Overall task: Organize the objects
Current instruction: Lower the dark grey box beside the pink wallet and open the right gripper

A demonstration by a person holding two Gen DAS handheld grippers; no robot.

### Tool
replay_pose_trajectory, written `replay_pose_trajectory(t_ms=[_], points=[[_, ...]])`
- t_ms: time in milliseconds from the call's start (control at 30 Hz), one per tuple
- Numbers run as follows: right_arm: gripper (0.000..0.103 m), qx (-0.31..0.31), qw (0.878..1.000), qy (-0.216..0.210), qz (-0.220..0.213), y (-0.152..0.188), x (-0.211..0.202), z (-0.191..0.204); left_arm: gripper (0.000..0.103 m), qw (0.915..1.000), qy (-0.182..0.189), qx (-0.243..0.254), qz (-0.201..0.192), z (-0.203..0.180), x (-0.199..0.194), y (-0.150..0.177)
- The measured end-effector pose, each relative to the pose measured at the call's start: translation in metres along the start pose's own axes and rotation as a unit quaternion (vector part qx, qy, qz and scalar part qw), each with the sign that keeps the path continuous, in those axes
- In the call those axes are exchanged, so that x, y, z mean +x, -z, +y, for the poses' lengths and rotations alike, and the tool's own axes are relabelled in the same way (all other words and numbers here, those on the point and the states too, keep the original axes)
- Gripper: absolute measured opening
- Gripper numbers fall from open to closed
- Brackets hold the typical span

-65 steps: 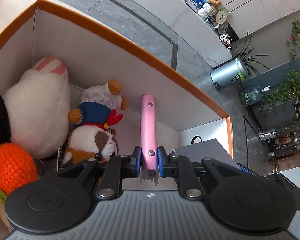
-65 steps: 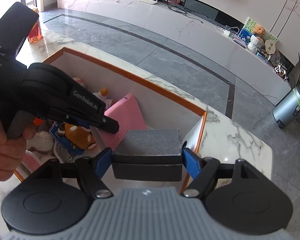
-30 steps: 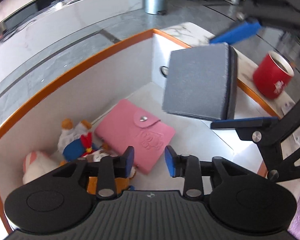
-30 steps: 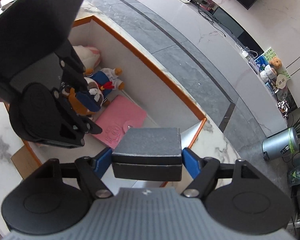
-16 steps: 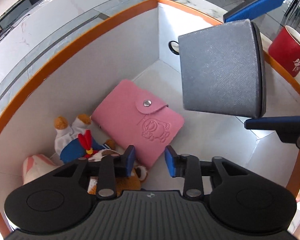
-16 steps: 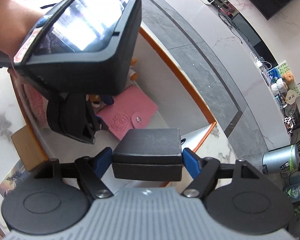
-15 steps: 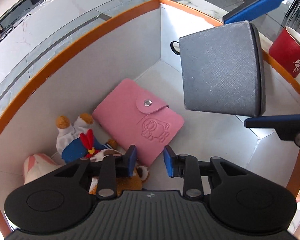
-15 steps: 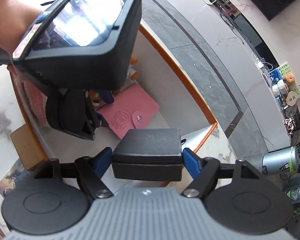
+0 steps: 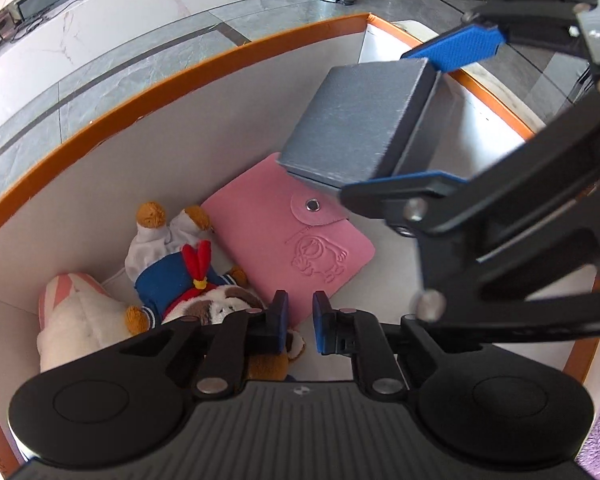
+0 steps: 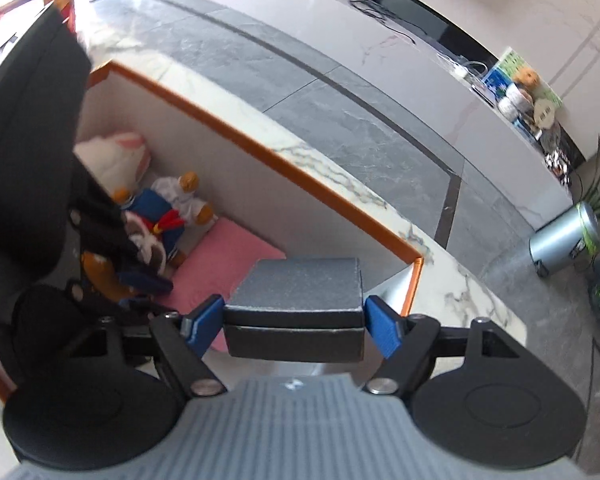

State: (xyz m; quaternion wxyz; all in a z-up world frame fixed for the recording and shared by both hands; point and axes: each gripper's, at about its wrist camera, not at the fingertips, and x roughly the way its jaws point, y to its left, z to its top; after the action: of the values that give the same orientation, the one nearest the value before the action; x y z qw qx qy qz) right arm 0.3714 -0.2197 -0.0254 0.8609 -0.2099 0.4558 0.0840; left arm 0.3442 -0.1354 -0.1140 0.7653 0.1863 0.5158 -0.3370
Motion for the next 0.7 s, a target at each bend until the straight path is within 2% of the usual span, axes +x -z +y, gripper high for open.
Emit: replay_pose_trajectory(t_ms=[100, 233, 300, 433, 567, 700], points=[[0.077, 0.062, 0.998, -0.012, -0.003, -0.006, 0.011, -0.007, 0.017, 0.9999, 0.008, -0.009, -0.004, 0.004, -0.003, 0.001], [0.077, 0.129, 0.992, -0.008, -0.006, -0.006, 0.03, -0.012, 0.017, 0.9999, 0.01, -0.011, -0.004, 0.008, -0.006, 0.002], [0.078, 0.147, 0.989, -0.016, 0.007, -0.005, 0.041, -0.013, 0.017, 0.9999, 0.01, -0.011, -0.005, 0.008, -0.007, 0.002], [0.078, 0.13, 0.991, -0.012, 0.008, -0.004, 0.045, -0.008, 0.017, 0.9999, 0.007, -0.007, -0.004, 0.009, -0.008, 0.003], [0.082, 0.113, 0.993, -0.029, 0.005, 0.001, 0.041, -0.011, 0.017, 0.9999, 0.009, -0.011, -0.004, 0.012, -0.01, 0.005], [0.08, 0.085, 0.996, -0.036, 0.012, 0.007, 0.03, -0.012, 0.017, 0.9999, 0.008, -0.008, -0.004, 0.02, -0.012, 0.002]])
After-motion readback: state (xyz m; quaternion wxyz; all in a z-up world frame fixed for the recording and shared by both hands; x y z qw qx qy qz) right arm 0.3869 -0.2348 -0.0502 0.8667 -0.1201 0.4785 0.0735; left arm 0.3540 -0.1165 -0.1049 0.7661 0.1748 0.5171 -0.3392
